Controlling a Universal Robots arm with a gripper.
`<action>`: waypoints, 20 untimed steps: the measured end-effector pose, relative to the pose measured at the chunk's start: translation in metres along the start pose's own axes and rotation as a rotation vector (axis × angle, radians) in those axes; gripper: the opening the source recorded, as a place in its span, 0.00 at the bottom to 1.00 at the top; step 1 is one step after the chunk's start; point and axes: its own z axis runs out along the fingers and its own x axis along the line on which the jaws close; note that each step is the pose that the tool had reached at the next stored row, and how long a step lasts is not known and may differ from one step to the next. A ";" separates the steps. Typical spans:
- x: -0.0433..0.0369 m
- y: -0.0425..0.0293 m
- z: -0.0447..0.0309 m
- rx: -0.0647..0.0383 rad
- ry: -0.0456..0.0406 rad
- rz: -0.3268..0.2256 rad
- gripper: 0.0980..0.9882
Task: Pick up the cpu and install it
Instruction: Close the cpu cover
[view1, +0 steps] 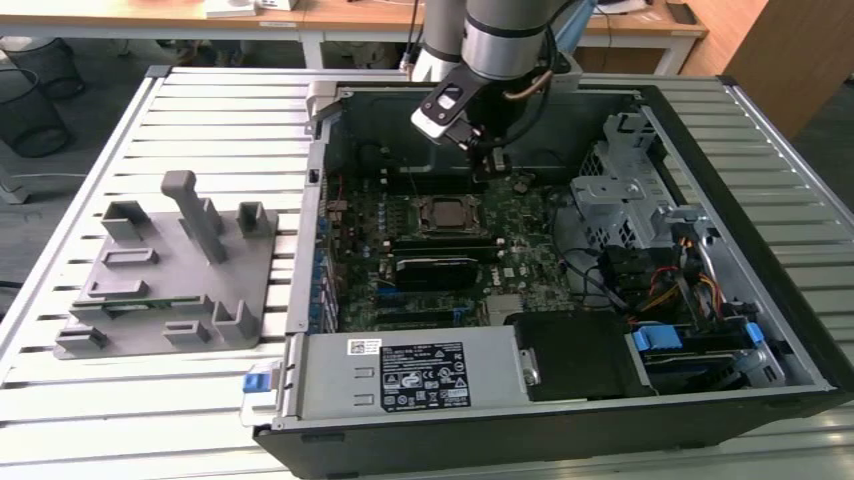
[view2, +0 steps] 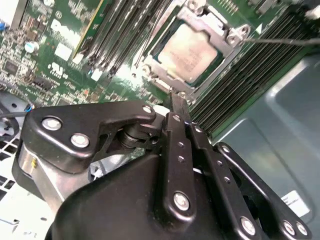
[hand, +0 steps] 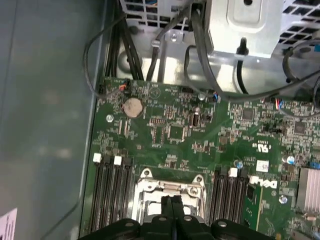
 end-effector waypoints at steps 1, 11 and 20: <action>0.0003 -0.0025 0.0002 0.000 -0.0001 0.000 0.01; 0.0028 -0.0248 0.0025 0.000 0.0001 0.000 0.01; 0.0038 -0.0338 0.0048 0.000 0.0000 0.000 0.01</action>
